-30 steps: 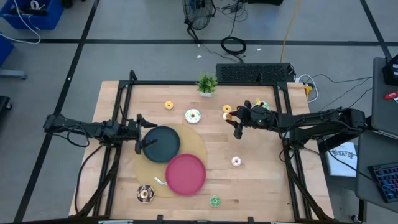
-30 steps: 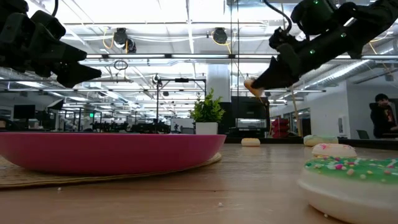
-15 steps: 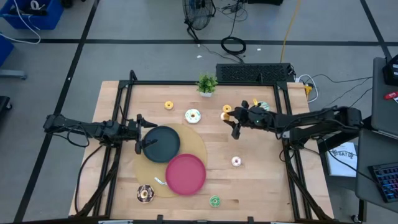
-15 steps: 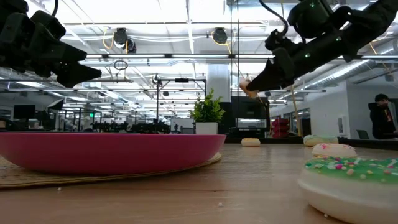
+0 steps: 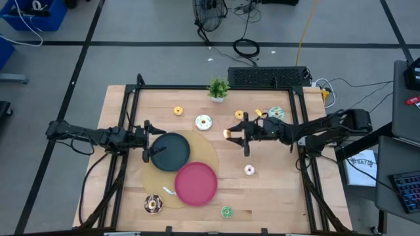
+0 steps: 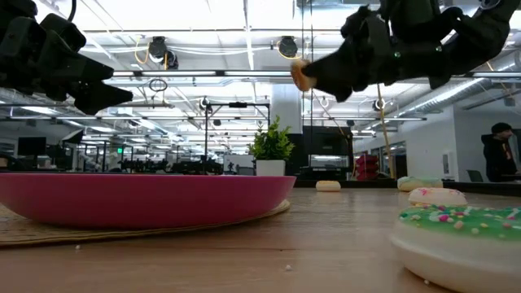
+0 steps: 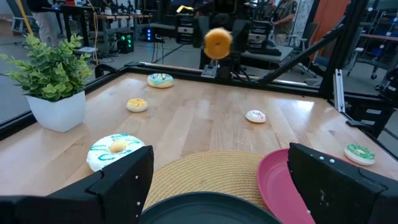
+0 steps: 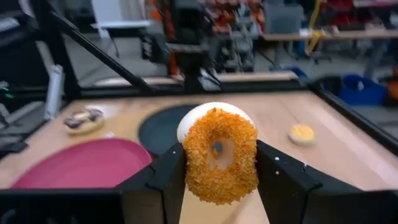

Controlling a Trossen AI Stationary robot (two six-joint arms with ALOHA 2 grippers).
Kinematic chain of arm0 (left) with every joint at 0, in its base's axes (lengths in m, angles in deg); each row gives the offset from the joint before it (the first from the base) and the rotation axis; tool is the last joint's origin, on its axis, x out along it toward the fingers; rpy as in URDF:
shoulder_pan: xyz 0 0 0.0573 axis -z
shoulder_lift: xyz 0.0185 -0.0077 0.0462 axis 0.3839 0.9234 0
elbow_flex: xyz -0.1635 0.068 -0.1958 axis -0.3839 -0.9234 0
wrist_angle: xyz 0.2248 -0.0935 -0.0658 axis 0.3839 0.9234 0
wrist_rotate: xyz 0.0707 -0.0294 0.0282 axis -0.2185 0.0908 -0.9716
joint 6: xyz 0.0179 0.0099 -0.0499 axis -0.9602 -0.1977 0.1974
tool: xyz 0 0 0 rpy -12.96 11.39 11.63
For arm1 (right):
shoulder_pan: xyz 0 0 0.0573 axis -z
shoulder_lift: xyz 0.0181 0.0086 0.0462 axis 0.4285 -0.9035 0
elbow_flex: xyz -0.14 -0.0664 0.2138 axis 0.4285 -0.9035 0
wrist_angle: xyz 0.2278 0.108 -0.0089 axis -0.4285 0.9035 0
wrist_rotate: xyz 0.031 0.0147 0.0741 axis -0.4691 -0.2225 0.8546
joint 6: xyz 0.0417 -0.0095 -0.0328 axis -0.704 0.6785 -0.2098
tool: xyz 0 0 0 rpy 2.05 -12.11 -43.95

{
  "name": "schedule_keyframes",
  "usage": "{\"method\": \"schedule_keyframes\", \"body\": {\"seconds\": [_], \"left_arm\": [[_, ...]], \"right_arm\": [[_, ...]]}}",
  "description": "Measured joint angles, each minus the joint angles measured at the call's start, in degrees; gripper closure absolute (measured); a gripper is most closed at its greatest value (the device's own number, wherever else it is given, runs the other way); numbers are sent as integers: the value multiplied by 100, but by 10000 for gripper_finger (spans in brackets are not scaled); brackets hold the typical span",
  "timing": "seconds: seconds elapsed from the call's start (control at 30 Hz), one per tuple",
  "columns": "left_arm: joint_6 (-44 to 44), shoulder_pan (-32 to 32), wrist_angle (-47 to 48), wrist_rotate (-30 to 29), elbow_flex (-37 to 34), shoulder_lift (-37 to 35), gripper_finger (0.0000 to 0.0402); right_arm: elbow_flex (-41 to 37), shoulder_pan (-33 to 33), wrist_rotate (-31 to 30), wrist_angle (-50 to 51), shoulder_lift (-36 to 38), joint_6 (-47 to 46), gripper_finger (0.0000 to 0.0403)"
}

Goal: Pick & Place donuts
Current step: Put the small orange donut into the pink plate

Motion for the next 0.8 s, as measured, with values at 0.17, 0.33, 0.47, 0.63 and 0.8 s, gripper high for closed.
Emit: {"method": "schedule_keyframes", "body": {"seconds": [0.17,0.33,0.47,0.63,0.8], "left_arm": [[0,2,-2,0,-1,0,36],[0,2,-1,-1,-1,1,36],[0,0,0,0,0,0,36],[0,1,-2,-1,0,1,36],[0,1,-9,0,-1,1,36]], "right_arm": [[63,-373,2,-692,-301,83,241],[654,-847,0,-258,-517,81,241],[1564,-1298,-19,1094,-749,349,242],[2921,-1898,-341,2726,-1283,388,243],[4210,-2557,-941,3375,-2175,419,243]]}}
